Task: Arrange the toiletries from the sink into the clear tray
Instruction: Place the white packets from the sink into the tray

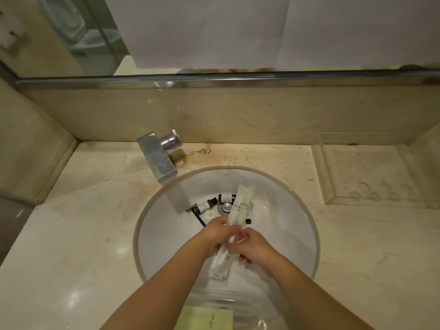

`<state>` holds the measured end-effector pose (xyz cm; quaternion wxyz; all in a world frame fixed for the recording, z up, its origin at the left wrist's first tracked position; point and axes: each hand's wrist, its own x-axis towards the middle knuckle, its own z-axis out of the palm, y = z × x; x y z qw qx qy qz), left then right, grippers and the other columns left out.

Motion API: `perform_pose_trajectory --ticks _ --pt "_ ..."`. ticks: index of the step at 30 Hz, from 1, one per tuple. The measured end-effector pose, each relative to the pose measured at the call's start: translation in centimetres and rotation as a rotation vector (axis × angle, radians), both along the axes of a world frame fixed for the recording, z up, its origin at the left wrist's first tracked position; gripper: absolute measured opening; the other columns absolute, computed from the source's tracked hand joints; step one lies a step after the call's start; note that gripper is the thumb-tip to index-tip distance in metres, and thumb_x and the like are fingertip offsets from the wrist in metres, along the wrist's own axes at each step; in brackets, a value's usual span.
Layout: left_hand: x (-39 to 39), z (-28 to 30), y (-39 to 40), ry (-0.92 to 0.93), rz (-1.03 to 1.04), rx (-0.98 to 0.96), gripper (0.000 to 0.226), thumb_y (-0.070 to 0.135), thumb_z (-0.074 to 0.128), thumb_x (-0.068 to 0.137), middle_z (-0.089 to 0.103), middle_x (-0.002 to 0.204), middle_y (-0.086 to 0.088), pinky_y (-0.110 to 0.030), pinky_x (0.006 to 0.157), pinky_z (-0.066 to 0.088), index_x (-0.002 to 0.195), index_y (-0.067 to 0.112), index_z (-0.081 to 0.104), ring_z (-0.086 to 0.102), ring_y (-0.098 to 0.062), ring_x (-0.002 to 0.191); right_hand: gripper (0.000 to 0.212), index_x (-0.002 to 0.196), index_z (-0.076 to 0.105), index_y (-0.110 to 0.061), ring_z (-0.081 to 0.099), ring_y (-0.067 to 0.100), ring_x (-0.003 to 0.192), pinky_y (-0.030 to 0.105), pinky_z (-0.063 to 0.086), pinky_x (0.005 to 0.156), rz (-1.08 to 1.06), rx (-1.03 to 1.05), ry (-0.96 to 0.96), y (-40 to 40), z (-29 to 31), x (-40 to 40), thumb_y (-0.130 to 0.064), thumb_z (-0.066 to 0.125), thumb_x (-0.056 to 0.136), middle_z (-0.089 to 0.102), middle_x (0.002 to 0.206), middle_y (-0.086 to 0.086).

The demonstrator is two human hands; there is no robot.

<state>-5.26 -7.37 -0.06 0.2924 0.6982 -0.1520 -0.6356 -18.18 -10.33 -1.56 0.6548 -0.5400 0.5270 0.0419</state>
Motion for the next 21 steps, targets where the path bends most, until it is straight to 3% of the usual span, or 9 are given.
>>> perform_pose_trajectory --ticks 2,4,6,8,10,13,16,21 --pt "1.1 0.8 0.6 0.062 -0.019 -0.055 0.026 0.009 0.063 0.089 0.070 0.109 -0.022 -0.048 0.089 0.056 0.114 0.007 0.064 0.069 -0.037 0.099 0.041 0.111 0.052 -0.017 0.059 0.014 0.063 0.023 0.044 0.051 -0.059 -0.009 -0.069 0.0 0.9 -0.3 -0.025 0.074 0.078 0.068 0.091 0.007" --pt "2.0 2.0 1.4 0.109 -0.059 -0.097 0.022 0.010 0.063 0.090 0.073 0.096 -0.016 -0.041 0.081 0.058 0.112 0.009 0.065 0.070 -0.028 0.083 0.046 0.120 0.048 -0.019 0.058 0.014 0.063 0.025 0.043 0.052 -0.191 -0.006 -0.153 -0.1 2.0 -0.5 -0.027 0.071 0.081 0.067 0.098 0.010" --pt "2.6 3.2 2.2 0.154 -0.112 -0.111 0.014 0.012 0.063 0.091 0.073 0.083 -0.010 -0.033 0.073 0.056 0.105 0.012 0.065 0.069 -0.020 0.073 0.039 0.122 0.048 -0.018 0.055 0.014 0.058 0.024 0.040 0.048 -0.383 0.057 -0.276 -0.3 2.9 -0.5 -0.026 0.066 0.088 0.067 0.100 0.012" --pt "3.1 4.5 3.0 0.204 -0.191 -0.106 0.007 0.012 0.064 0.091 0.072 0.081 -0.009 -0.031 0.071 0.055 0.097 0.014 0.063 0.068 -0.019 0.071 0.023 0.111 0.054 -0.013 0.051 0.012 0.051 0.021 0.036 0.040 -0.538 0.097 -0.392 -0.3 4.1 -0.5 -0.024 0.060 0.092 0.064 0.089 0.012" --pt "3.5 5.6 3.9 0.226 -0.281 -0.108 0.009 0.015 0.067 0.088 0.073 0.083 -0.009 -0.033 0.072 0.056 0.096 0.014 0.062 0.068 -0.020 0.072 0.010 0.093 0.053 -0.011 0.046 0.011 0.047 0.019 0.032 0.036 -0.624 0.072 -0.412 -0.1 5.7 -0.3 -0.021 0.056 0.095 0.056 0.072 0.006" --pt "3.9 7.2 5.4 0.187 -0.355 -0.100 0.011 0.022 0.069 0.087 0.072 0.083 -0.006 -0.035 0.077 0.055 0.093 0.014 0.065 0.068 -0.020 0.073 0.008 0.088 0.056 -0.010 0.041 0.010 0.044 0.019 0.031 0.036 -0.629 0.000 -0.367 1.0 7.9 -0.1 -0.015 0.057 0.094 0.050 0.062 0.003" --pt "4.6 8.6 7.0 0.170 -0.412 -0.100 0.013 0.024 0.068 0.088 0.071 0.081 -0.003 -0.036 0.077 0.054 0.095 0.014 0.063 0.067 -0.018 0.072 0.006 0.088 0.058 -0.008 0.044 0.011 0.044 0.020 0.034 0.037 -0.606 -0.064 -0.325 2.5 9.3 0.0 -0.012 0.057 0.092 0.052 0.063 0.005" --pt "7.0 10.4 10.6 0.085 -0.498 -0.085 0.042 0.013 0.078 0.076 0.071 0.106 -0.012 -0.046 0.091 0.054 0.114 0.009 0.060 0.068 -0.030 0.098 0.005 0.087 0.050 -0.008 0.047 0.012 0.043 0.020 0.036 0.035 -0.747 -0.128 -0.296 5.0 10.7 -0.8 -0.008 0.054 0.091 0.051 0.066 0.007"
